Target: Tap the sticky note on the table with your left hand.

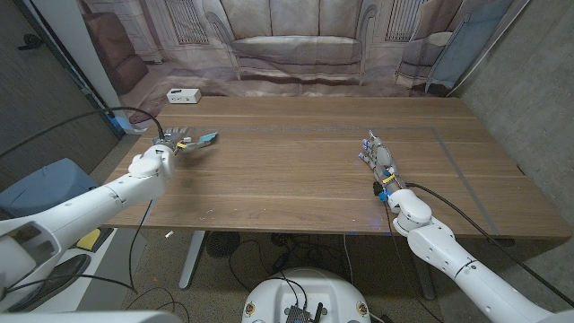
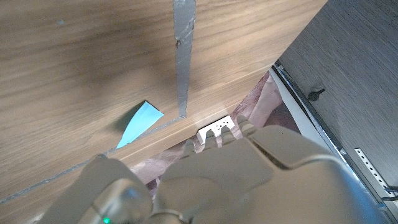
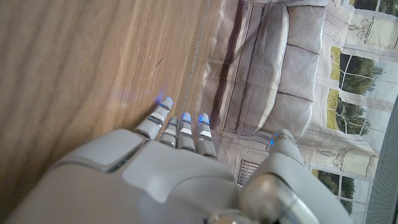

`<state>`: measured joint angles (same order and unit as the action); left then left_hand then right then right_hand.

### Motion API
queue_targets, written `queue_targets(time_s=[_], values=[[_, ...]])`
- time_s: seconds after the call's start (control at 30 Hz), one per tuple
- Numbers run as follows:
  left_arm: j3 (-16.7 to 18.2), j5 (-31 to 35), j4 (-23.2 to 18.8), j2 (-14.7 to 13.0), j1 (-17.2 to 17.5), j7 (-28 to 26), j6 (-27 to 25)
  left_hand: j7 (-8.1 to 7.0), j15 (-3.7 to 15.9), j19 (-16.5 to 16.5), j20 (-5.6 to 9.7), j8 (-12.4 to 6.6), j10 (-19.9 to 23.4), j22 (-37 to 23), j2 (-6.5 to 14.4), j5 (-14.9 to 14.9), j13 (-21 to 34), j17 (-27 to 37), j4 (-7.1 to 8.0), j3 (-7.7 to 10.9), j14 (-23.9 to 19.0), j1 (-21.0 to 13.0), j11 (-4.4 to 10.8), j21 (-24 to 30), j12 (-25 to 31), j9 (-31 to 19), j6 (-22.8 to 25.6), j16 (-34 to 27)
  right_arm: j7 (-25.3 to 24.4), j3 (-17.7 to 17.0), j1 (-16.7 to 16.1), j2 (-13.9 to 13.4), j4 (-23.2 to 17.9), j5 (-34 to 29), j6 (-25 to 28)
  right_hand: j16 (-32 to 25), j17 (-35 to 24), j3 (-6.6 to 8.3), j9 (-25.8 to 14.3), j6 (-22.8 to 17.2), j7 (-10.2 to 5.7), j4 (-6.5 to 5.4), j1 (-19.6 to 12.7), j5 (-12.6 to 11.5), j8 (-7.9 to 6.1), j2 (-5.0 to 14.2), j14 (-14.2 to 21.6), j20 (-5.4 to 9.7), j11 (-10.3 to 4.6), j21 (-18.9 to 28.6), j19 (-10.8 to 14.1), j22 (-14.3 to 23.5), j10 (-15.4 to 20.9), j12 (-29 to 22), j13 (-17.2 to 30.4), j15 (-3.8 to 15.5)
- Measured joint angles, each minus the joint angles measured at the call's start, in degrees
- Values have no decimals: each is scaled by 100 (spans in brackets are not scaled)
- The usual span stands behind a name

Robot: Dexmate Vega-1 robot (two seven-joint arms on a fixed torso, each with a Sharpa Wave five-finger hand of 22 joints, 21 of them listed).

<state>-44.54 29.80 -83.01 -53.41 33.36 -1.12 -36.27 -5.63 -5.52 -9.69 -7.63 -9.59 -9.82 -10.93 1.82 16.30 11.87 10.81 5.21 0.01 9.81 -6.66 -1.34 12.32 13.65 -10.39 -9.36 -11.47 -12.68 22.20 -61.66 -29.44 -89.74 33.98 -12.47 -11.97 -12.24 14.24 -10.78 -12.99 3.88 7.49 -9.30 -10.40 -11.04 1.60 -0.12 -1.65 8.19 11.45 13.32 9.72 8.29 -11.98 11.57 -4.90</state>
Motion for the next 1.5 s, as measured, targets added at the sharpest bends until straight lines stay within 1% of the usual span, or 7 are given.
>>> queue_targets(time_s=[0.47,0.7,0.93,1.07,1.33,1.4,1.5], values=[[260,-49,-410,-145,239,-194,-113,14,0,-32,-26,-40,0,0,2,0,-1,-1,-24,-24,0,-2,0,0,0,28,-6,0,-13,-20,-57,-2,-34,-37,-98,0,-1,0,0,-32,-32,0,0,0,0,0,0,0,0,0,0,0,0,0,0,0],[344,-78,-549,-186,311,-302,-183,73,1,-32,-25,-83,0,0,23,-21,-1,-1,-24,-24,1,-23,0,0,0,27,55,0,-13,-40,-87,-21,-62,-44,-122,0,-1,0,0,-31,-31,0,0,0,0,0,0,0,0,0,0,0,0,0,0,0],[528,-133,-796,-260,463,-430,-247,50,1,-12,-45,-83,0,0,23,-21,-1,-1,-24,-24,1,-23,0,19,8,27,78,0,-18,-65,-122,-44,-102,-52,-153,0,-1,-18,0,-31,-31,18,0,0,0,0,0,0,0,0,0,0,0,0,0,0],[614,-177,-900,-292,531,-504,-263,92,1,-23,-87,-128,0,0,23,-43,-2,-16,-35,-35,1,-83,0,78,74,27,118,-43,-21,-72,-136,-52,-117,-57,-165,0,-1,-21,0,-31,-31,21,0,0,0,0,0,0,0,0,0,0,0,0,0,0],[843,-355,-1147,-349,720,-714,-257,362,43,-10,-105,-168,0,3,23,-107,-16,-15,-71,-71,2,-144,0,168,184,27,288,-133,-19,-86,-145,-55,-124,-71,-217,0,-1,-22,0,-31,-31,22,0,0,0,0,0,0,0,0,0,0,0,0,0,0],[912,-416,-1200,-354,776,-783,-238,391,43,-10,-105,-207,-8,25,0,-112,-16,-15,-86,-86,2,-166,-53,168,205,27,402,-133,-11,-87,-145,-54,-124,-76,-236,0,-2,-22,0,-31,-31,22,0,0,0,0,0,0,0,0,0,0,0,0,0,0],[991,-553,-1239,-354,832,-909,-148,442,105,-23,-75,-216,0,29,-7,-128,-16,-15,-95,-95,2,-174,-61,189,205,27,513,-133,-1,-88,-146,-55,-124,-79,-253,0,-2,-22,0,-31,-31,22,0,0,0,0,0,0,0,0,0,0,0,0,0,0]])
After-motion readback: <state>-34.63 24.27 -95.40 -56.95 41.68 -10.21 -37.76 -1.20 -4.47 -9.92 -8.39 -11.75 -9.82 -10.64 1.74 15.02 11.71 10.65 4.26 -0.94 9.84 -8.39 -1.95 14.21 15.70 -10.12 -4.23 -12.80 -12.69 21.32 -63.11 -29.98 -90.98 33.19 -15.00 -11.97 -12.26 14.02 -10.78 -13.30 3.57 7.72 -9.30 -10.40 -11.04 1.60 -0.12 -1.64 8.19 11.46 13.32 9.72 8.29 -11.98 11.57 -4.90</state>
